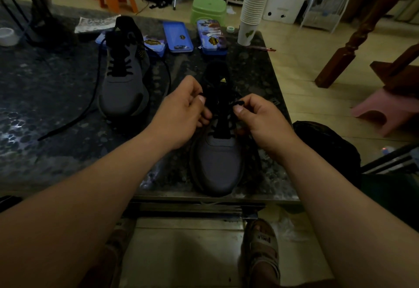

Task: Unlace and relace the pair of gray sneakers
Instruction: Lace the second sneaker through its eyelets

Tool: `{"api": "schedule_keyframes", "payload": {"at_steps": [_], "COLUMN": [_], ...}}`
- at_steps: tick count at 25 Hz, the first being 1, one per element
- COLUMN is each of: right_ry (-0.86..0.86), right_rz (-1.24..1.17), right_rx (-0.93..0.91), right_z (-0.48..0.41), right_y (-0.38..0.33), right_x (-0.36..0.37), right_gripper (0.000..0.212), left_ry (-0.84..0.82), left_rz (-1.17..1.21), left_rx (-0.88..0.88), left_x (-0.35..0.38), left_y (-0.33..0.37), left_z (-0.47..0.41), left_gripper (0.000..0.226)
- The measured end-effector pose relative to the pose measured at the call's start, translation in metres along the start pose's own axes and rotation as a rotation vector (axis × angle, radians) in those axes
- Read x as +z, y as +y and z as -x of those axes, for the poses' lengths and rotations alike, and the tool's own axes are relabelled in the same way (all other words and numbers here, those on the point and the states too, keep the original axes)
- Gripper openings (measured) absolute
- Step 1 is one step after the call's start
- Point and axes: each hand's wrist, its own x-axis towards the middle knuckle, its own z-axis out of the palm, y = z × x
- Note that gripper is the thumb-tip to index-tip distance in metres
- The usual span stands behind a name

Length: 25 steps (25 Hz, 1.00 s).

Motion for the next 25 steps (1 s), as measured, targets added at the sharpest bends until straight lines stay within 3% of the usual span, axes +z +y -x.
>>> {"api": "schedule_keyframes", "payload": {"at_steps": [5, 9, 14, 22, 25], "right_ry": [-0.007, 0.011, -0.002, 0.03, -0.009], "right_rz": [-0.002, 0.02, 0.046, 0.065, 0.081], "right_rx": [0.004, -0.003, -0.027, -0.017, 0.027], "right_z": [-0.001, -0.001, 0.001, 0.002, 0.007], "right_y": [0.0, 0.0, -0.001, -0.004, -0.008], "right_x": [0.0, -0.001, -0.001, -0.002, -0.003], "right_gripper": [0.013, 0.013, 0.017, 0.015, 0.02], "left_ry": [-0.043, -0.048, -0.045, -0.029, -0.036], "left_rz": [-0.16, -0.034, -0.153, -0.098, -0.211], "left_rx": [0.023, -0.011, 0.009, 0.002, -0.069], "left_x": [0.002, 0.0, 0.0, 0.003, 0.003], "left_y": [-0.003, -0.001, -0.004, 0.001, 0.005], "left_z": [0.0, -0.002, -0.002, 0.0, 0.008], "left_gripper": [0.02, 0.017, 0.017, 0.009, 0.029]}}
